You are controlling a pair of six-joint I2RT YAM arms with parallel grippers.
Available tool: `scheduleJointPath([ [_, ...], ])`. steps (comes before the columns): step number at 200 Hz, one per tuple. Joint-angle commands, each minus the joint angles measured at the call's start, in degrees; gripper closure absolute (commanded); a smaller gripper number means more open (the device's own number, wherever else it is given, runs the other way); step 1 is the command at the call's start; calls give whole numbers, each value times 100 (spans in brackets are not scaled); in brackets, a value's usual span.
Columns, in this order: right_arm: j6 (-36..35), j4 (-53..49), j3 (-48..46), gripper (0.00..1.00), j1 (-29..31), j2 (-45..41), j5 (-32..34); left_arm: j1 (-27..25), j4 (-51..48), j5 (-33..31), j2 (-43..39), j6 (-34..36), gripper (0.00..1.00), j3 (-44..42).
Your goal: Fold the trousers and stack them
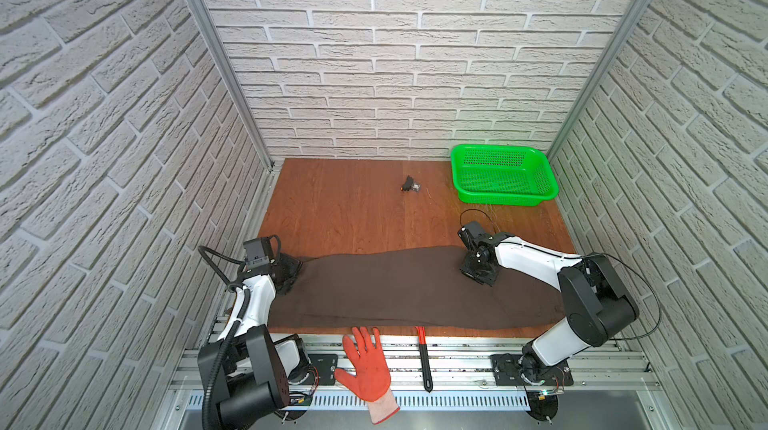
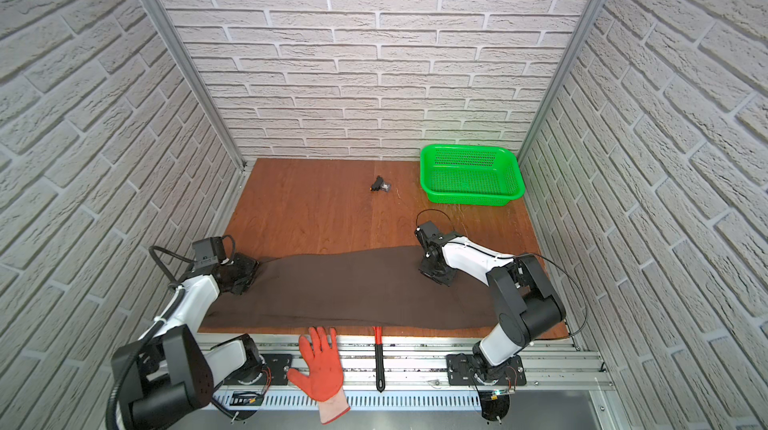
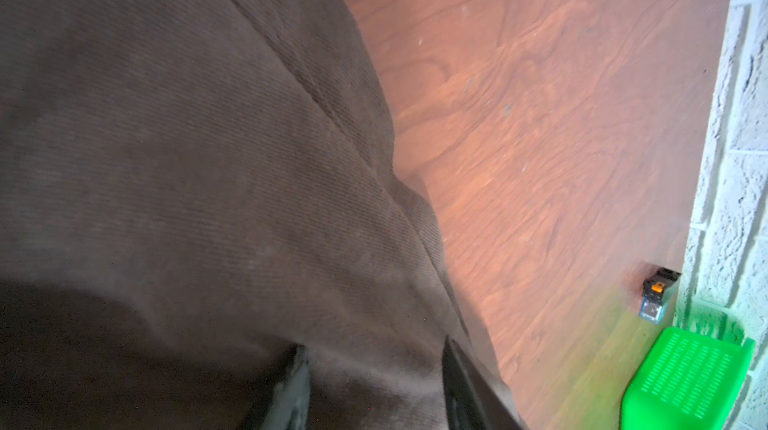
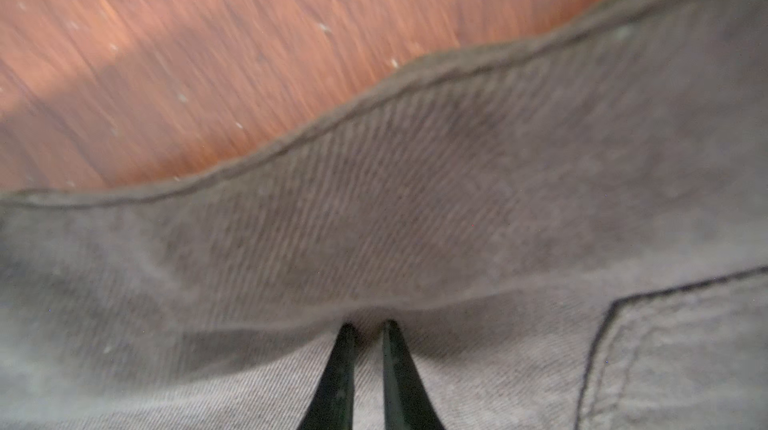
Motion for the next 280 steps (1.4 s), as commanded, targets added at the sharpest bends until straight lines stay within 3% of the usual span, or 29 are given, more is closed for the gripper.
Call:
scheduleJointPath([
  [1,182,553,-7,86,-191,445,270,-26,17,-685,823,196,48,-94],
  [71,260,694,635,88,-1046,949,385,-632,499,-363,2892,253,47,1604],
  [115,224,482,821,88,-1214,928,508,-644,-127,-682,2418,647,38,2160],
  [138,-203,339,1037,86,-1167,741,396,-558,-572,-807,1773,1012,29,2535],
  [158,-682,15,1371,79,-963,642,154,-468,-1052,-981,1342,1373,21,2981],
  [178,-956,-271,1494,72,-704,441,130,-265,-1572,-1183,1235,1778,19,3479],
  [208,-991,-270,1166,71,-507,182,-103,329,-2011,-1152,1698,2288,24,3944],
  [229,-1017,-274,936,77,-456,237,-157,618,-2189,-967,2311,2556,29,4212],
  [255,-989,-327,671,87,-457,336,-98,744,-2290,-774,2951,2662,31,4437],
  [280,-902,-483,554,89,-463,461,68,755,-2260,-710,3337,2649,28,4628],
])
